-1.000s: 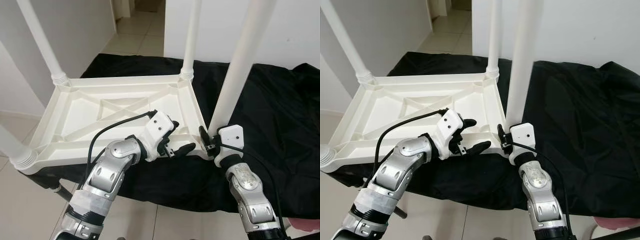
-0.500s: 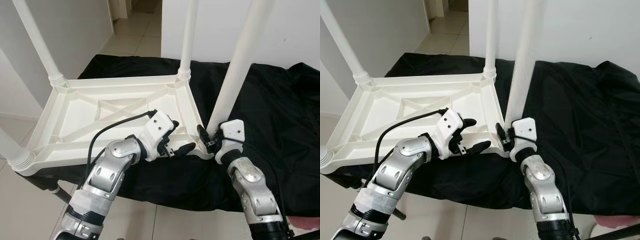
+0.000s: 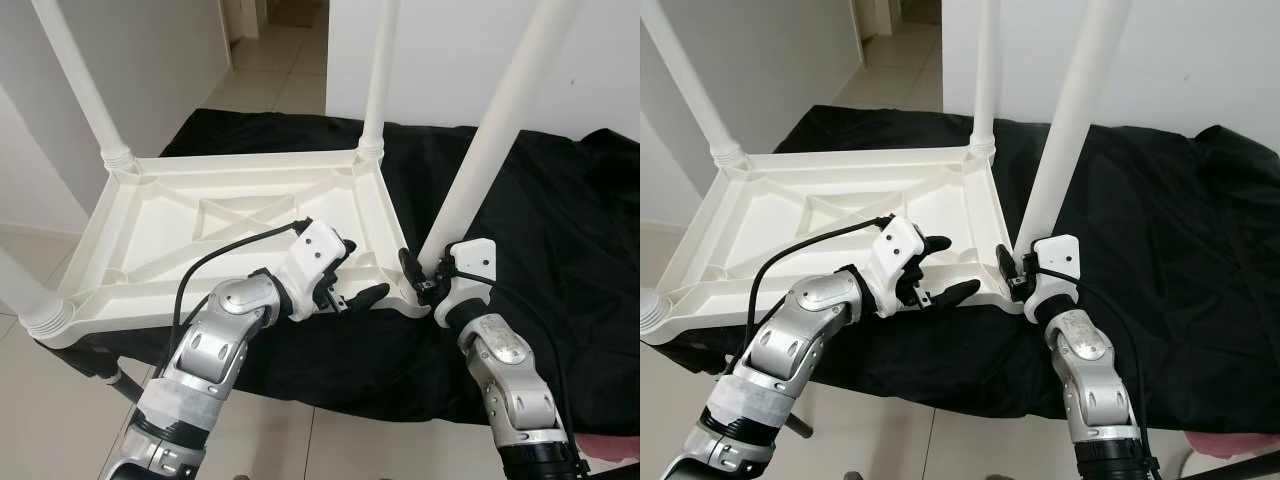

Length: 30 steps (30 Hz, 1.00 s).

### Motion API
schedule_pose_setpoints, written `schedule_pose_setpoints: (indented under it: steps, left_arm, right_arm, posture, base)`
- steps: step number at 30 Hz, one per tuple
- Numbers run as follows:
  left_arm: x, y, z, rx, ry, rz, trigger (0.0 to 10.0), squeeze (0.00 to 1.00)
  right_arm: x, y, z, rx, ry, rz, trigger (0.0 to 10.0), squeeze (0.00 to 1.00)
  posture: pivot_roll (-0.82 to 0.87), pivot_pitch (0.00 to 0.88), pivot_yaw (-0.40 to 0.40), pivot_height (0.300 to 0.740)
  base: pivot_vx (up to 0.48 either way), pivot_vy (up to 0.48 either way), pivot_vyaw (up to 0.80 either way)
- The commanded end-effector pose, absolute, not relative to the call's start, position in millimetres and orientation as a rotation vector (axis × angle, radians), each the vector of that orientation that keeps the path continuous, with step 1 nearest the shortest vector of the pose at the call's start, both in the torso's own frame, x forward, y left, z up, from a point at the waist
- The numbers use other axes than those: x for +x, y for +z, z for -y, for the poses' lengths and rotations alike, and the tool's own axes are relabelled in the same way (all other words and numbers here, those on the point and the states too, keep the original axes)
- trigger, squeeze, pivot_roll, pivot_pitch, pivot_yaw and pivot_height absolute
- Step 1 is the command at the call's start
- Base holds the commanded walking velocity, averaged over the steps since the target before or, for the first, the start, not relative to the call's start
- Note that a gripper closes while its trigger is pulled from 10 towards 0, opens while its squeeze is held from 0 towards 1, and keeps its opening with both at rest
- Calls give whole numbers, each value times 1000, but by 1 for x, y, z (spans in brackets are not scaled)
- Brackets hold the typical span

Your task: Building children table

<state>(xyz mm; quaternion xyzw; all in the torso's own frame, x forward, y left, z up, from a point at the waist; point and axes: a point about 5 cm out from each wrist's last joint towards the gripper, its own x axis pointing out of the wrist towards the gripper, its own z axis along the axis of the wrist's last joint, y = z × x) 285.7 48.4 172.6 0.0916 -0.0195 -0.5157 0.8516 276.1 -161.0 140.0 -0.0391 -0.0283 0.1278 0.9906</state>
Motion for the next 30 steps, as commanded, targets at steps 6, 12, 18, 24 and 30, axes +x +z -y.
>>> schedule_pose_setpoints:
  steps: [6, 12, 18, 24, 30]
  left_arm:
    - [289, 178, -50, 154, -1052, 49, 10000, 82]
    - [289, 182, -50, 107, -1090, 49, 10000, 1000]
    - [296, 192, -47, 156, -1090, 55, 10000, 0]
    - [307, 209, -46, 91, -1074, 41, 10000, 0]
    - [314, 231, -46, 64, -1114, 72, 10000, 0]
  right_arm:
    - [273, 139, 160, -73, 275, 21, 10000, 0]
    - [276, 156, 163, -81, 297, 55, 10000, 0]
    - [283, 184, 176, -77, 274, 114, 10000, 0]
    - [287, 195, 183, -95, 284, 122, 10000, 0]
    - [291, 201, 190, -155, 345, 95, 10000, 0]
  posture:
    - [-83, 0, 48, 740]
    - [-83, 0, 43, 740]
    - [-76, 0, 23, 740]
    - [-77, 0, 16, 740]
    - [-78, 0, 11, 740]
  base:
    - [0, 0, 0]
    - [0, 0, 0]
    - [0, 0, 0]
    - [0, 0, 0]
    - [0, 0, 0]
